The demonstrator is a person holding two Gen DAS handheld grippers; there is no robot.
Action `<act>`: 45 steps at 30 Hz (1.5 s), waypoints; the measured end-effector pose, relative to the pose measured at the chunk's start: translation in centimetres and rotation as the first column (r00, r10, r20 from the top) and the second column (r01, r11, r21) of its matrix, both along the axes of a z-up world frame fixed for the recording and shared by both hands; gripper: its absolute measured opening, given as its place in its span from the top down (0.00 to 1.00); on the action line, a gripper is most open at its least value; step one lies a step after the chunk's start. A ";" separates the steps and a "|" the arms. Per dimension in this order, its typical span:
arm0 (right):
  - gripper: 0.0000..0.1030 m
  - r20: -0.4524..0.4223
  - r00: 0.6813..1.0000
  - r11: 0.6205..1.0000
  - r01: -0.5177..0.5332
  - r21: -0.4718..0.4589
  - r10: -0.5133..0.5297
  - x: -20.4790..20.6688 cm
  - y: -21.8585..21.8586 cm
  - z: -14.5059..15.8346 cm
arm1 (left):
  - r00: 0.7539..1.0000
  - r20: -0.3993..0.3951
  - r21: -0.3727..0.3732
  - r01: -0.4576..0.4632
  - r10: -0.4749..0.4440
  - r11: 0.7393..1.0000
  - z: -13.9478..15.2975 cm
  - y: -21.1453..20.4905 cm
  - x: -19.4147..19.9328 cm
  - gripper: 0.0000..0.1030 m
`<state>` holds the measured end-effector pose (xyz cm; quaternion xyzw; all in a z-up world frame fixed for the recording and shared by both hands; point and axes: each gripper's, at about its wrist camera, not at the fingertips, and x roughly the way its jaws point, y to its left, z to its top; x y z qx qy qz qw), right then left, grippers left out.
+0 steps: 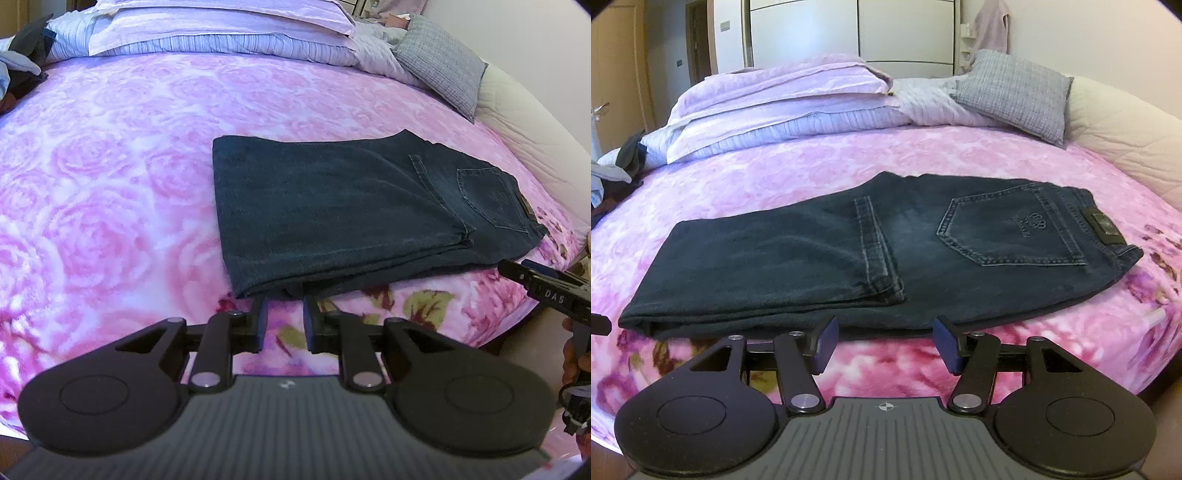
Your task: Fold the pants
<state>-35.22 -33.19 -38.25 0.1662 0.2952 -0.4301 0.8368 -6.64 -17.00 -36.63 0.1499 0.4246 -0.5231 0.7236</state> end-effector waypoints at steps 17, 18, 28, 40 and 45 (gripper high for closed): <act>0.48 -0.266 0.812 0.797 -0.573 -0.192 0.519 11.7 9.7 -3.2 | 0.971 -0.101 0.036 -0.216 0.219 0.976 -2.6 6.8 8.0 0.76; 0.48 -0.292 0.781 0.763 -0.614 -0.203 0.552 12.9 10.6 -3.7 | 0.968 -0.102 0.032 -0.228 0.230 0.973 -2.6 7.2 8.7 0.76; 0.48 -0.586 0.612 0.518 -0.782 -0.347 0.531 20.6 15.8 -9.2 | 0.961 -0.150 0.011 -0.233 0.232 0.972 -3.0 8.5 11.9 0.76; 0.95 0.029 0.866 0.833 -0.470 -0.293 0.499 17.4 8.0 -2.6 | 0.970 -0.156 -0.020 -0.194 0.189 0.981 -2.9 5.6 12.0 0.76; 0.95 0.490 0.850 0.980 -0.144 -0.138 0.194 8.8 -1.7 3.9 | 0.985 -0.128 -0.068 -0.125 0.115 0.990 -1.3 1.3 10.4 0.76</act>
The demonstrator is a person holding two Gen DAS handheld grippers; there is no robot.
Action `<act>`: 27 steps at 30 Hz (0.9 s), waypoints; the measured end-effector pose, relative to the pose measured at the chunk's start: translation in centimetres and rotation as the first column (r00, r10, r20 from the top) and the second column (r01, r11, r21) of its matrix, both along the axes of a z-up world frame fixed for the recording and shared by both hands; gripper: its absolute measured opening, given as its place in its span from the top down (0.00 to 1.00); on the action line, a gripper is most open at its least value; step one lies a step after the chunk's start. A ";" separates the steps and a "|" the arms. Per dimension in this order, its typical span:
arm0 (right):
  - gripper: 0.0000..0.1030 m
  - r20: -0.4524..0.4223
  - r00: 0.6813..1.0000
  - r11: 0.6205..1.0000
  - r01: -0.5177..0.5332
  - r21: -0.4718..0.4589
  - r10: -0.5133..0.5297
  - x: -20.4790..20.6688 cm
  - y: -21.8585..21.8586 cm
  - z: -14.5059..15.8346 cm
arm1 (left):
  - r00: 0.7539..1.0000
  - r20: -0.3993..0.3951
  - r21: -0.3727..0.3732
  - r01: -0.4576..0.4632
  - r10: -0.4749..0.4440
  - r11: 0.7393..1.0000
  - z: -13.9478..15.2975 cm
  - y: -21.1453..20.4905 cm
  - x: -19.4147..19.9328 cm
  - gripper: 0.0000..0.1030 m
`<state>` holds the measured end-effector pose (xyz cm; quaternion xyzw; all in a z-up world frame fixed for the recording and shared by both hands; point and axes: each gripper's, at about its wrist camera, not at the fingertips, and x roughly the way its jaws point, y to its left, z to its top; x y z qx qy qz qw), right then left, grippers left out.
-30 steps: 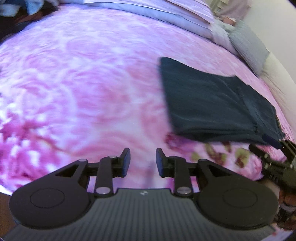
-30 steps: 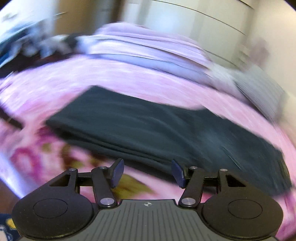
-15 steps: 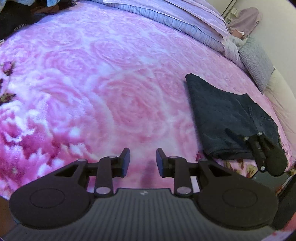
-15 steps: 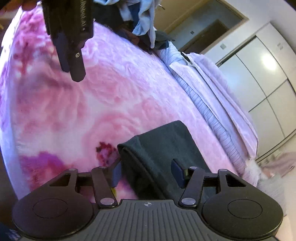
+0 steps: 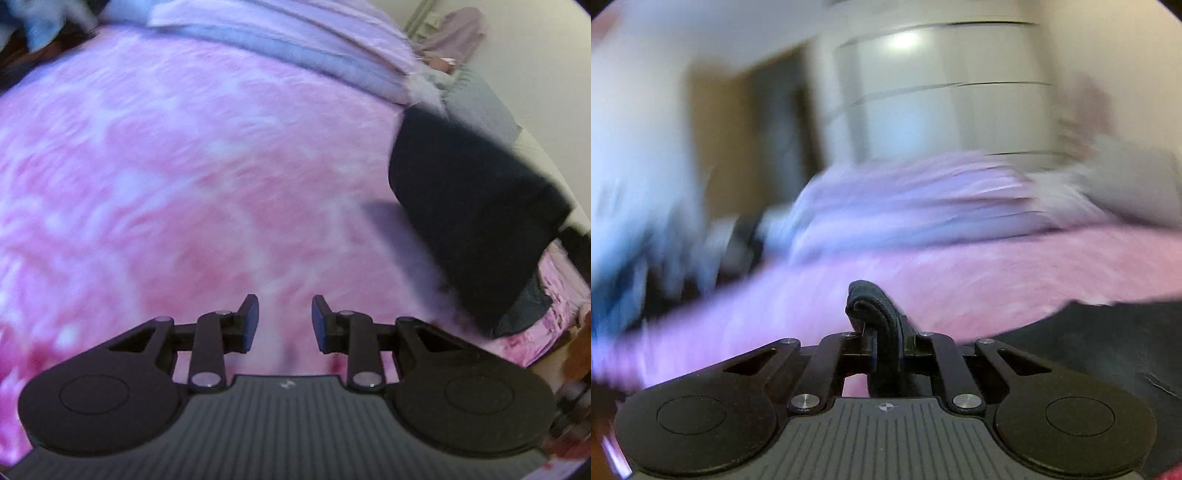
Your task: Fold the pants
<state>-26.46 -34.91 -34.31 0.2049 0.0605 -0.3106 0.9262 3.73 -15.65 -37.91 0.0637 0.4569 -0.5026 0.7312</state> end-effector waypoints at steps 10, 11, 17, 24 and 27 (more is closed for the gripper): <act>0.95 0.296 0.841 0.874 0.352 0.335 -0.453 -25.5 -15.2 -1.2 | 0.960 0.040 -0.147 0.279 -0.276 0.949 3.4 -16.5 -9.4 0.76; 0.95 0.268 0.817 0.833 0.395 0.388 -0.511 -27.7 -16.1 -3.0 | 0.950 0.029 -0.149 0.311 -0.310 0.939 2.9 -18.4 -11.0 0.76; 0.95 0.221 0.754 0.663 0.349 0.662 -0.618 -33.7 -20.5 -13.7 | 0.901 -0.036 -0.082 0.429 -0.433 0.900 -1.6 -26.2 -19.1 0.76; 0.95 0.282 0.814 0.847 0.411 0.336 -0.507 -32.4 -19.5 -6.8 | 0.893 0.033 -0.063 0.449 -0.448 0.891 -2.0 -28.0 -21.6 0.76; 0.95 0.162 0.767 0.750 0.521 0.408 -0.621 -33.5 -21.3 -9.6 | 0.892 0.052 -0.041 0.452 -0.450 0.891 -2.2 -28.7 -22.4 0.76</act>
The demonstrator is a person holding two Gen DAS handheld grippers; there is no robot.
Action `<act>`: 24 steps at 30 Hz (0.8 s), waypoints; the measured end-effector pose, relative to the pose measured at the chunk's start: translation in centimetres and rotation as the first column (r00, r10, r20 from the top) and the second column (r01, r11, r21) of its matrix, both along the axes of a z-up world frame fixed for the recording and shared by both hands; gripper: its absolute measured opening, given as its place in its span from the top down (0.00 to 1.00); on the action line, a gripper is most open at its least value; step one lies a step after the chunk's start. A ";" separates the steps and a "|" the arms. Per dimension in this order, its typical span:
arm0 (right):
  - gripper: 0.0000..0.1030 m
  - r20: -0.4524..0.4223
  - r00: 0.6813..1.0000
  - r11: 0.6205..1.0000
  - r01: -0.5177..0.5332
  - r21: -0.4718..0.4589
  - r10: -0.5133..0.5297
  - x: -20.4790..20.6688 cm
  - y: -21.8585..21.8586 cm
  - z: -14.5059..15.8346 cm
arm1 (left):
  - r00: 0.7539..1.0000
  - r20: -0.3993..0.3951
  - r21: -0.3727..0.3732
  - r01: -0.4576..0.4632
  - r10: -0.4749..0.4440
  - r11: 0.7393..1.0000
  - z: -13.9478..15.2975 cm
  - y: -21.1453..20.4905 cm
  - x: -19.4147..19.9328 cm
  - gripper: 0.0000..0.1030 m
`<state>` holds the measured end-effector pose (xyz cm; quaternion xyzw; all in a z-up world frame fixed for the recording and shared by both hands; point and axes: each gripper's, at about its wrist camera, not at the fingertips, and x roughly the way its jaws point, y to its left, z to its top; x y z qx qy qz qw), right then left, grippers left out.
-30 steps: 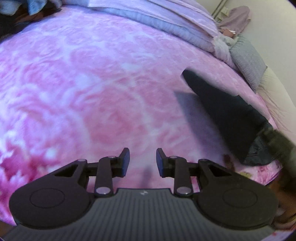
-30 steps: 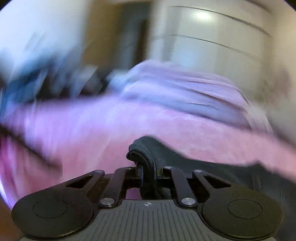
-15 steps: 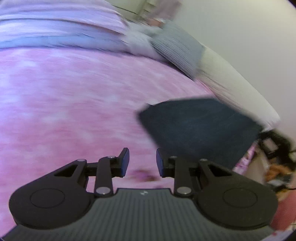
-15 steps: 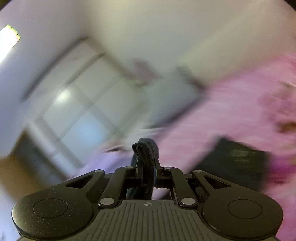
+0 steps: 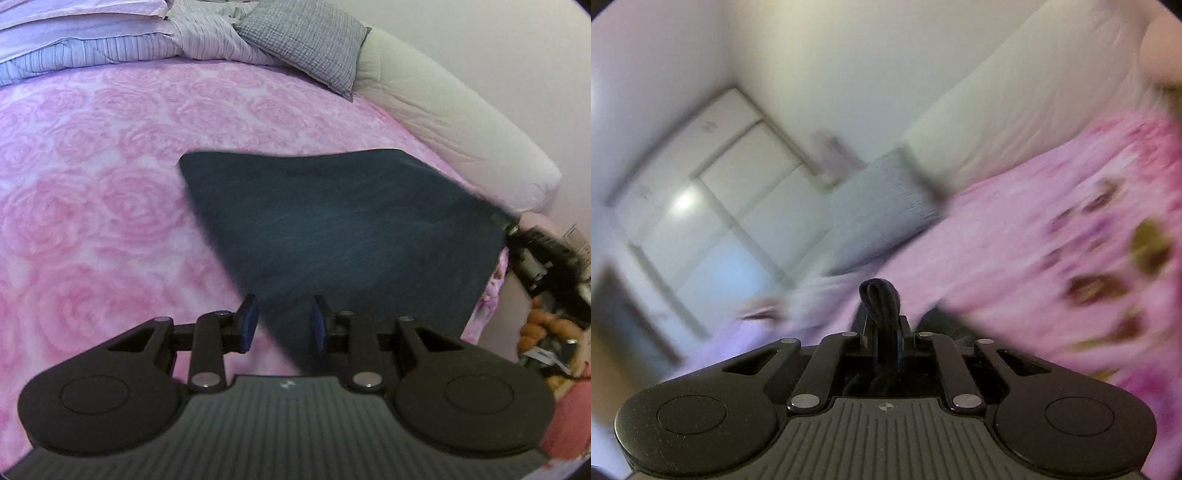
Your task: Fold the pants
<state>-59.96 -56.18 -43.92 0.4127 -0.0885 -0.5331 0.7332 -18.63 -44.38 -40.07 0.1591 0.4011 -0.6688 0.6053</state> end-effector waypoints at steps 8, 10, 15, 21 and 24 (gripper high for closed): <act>0.95 0.100 0.991 0.991 -0.095 0.092 0.086 -1.8 -1.8 -3.0 | 1.000 0.029 0.008 0.005 -0.005 1.000 -0.4 -1.4 -1.1 0.76; 0.94 0.098 0.986 0.977 -0.152 0.150 0.138 -2.6 -3.3 -2.9 | 0.999 0.037 0.002 0.000 0.000 1.000 0.1 -1.6 -0.9 0.76; 0.56 -0.233 0.971 0.997 -0.046 0.064 0.060 -2.0 -3.2 4.2 | 0.994 0.110 -0.023 -0.001 0.003 1.000 1.4 -3.4 0.1 0.76; 0.55 -0.435 0.823 0.919 -0.394 0.028 0.366 7.6 -8.2 6.0 | 0.987 0.160 -0.042 0.007 0.000 0.999 1.5 -8.0 0.6 0.79; 0.61 -0.503 0.743 0.879 -0.471 0.074 0.441 12.0 -10.5 4.4 | 0.987 0.161 -0.035 0.012 -0.006 0.999 0.7 -9.9 0.6 0.80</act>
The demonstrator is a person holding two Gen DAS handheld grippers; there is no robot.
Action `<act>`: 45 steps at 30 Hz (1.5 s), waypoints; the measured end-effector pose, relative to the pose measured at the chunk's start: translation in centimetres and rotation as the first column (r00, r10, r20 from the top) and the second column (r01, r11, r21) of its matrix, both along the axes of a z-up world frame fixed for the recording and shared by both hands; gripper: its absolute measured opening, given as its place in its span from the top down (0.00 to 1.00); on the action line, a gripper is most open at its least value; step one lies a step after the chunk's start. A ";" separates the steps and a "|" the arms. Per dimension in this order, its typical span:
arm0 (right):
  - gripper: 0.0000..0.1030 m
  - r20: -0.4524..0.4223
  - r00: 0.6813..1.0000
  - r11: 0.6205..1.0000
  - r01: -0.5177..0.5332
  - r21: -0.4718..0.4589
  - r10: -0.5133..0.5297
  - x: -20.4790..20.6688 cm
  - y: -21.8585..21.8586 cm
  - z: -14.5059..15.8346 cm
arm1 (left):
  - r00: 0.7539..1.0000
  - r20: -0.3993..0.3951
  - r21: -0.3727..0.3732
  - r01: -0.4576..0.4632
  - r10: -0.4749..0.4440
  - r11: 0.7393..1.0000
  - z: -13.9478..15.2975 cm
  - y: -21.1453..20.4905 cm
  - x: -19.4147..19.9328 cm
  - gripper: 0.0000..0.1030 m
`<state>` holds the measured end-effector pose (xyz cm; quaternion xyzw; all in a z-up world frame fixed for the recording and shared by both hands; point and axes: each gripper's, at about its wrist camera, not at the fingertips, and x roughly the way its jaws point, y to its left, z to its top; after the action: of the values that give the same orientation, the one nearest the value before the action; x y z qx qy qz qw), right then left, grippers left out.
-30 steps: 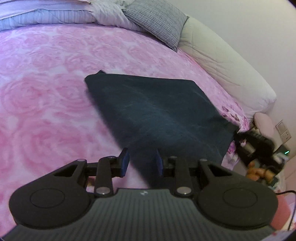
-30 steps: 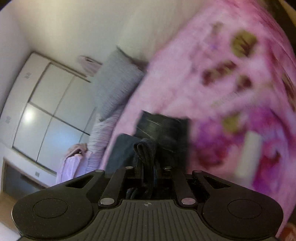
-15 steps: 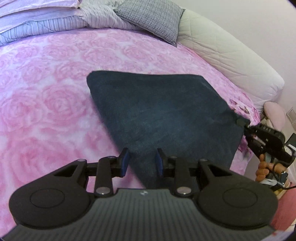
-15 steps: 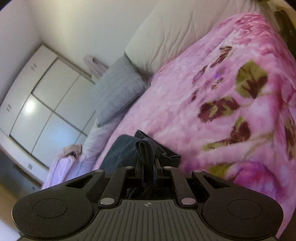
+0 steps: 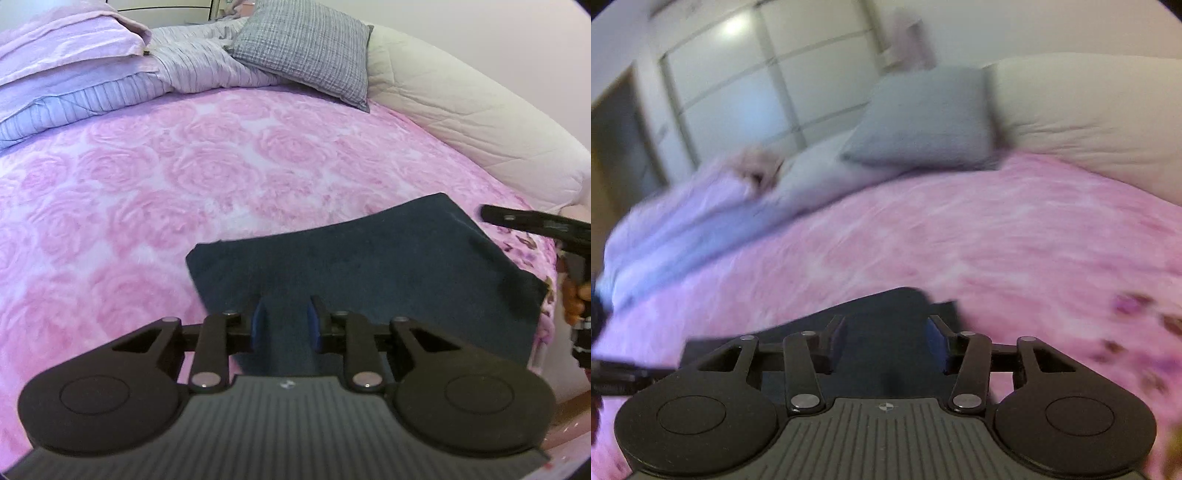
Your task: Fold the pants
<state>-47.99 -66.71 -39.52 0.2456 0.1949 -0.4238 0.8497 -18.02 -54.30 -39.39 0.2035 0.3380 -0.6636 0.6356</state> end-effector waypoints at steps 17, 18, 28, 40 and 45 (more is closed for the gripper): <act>0.51 0.196 0.978 0.960 0.009 0.278 -0.066 -9.8 -2.1 -3.3 | 0.999 -0.011 0.002 -0.034 0.034 0.999 -0.2 -2.8 2.1 0.84; 0.52 0.183 0.982 0.956 -0.015 0.293 -0.040 -9.9 -1.7 -3.6 | 1.000 -0.009 0.007 -0.025 0.025 1.000 -0.4 -2.5 2.0 0.84; 0.62 0.182 0.982 0.931 -0.025 0.364 -0.045 -10.0 -0.9 -5.6 | 0.999 0.046 0.038 -0.023 0.021 0.999 -1.1 -1.5 0.6 0.84; 0.79 -0.012 0.984 0.950 0.172 0.259 -0.175 -9.0 -0.4 -5.1 | 0.999 0.050 0.050 -0.019 0.016 0.999 -0.8 -0.5 0.0 0.84; 0.75 0.048 0.948 0.901 0.280 0.332 -0.313 -12.8 1.5 -4.0 | 0.998 -0.060 0.059 -0.023 0.027 0.998 -0.1 4.4 0.5 0.81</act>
<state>-60.75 -65.23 -43.55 0.4284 0.1786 -0.4981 0.7325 -17.52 -49.90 -39.51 0.1975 0.3790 -0.6513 0.6271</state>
